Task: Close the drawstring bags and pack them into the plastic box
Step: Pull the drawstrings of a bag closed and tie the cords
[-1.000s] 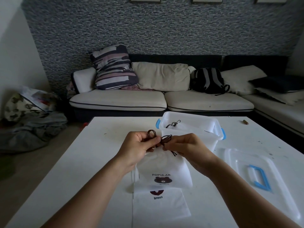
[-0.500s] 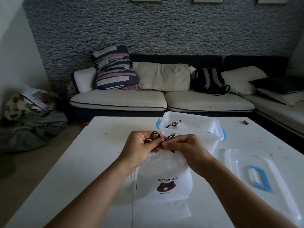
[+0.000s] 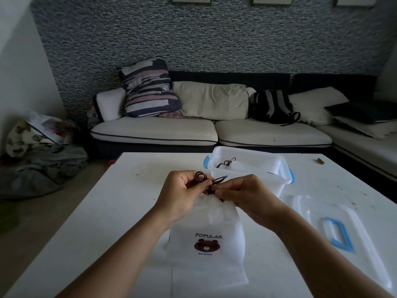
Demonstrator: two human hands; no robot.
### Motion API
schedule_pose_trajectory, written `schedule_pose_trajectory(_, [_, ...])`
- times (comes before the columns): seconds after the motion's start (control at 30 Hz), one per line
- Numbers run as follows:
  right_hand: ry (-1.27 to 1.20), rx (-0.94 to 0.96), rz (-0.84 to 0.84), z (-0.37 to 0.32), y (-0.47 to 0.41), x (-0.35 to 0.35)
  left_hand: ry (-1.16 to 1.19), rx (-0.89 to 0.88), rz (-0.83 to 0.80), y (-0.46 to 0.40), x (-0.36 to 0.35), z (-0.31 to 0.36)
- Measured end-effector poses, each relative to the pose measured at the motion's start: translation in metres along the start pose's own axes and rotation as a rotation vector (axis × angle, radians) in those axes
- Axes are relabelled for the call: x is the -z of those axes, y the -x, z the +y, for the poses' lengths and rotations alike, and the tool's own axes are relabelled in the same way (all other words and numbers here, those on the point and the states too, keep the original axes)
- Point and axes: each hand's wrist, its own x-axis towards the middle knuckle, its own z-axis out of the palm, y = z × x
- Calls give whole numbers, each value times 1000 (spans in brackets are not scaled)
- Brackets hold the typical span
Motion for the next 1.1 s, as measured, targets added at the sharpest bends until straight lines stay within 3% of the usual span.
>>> schedule_pose_trajectory(0.17, [58, 38, 134, 2, -1, -6, -57, -59, -15, 1, 0, 0])
schedule_pose_trajectory(0.4, [-79, -8, 145, 5, -6, -10, -168, -162, -35, 5, -3, 1])
schedule_pose_trajectory(0.57, [170, 52, 120, 10, -10, -13, -457, -491, -16, 7, -2, 1])
schedule_pose_trajectory(0.67, [279, 63, 142, 17, -10, -22, -553, -593, -4, 7, -3, 0])
schedule_pose_trajectory(0.93, [-42, -177, -7, 6, 0, -3, -453, -503, -8, 8, -9, 6])
schedule_pose_trajectory(1.1, [-2, -184, -23, 5, 2, 5, -441, -457, -36, 8, -10, 8])
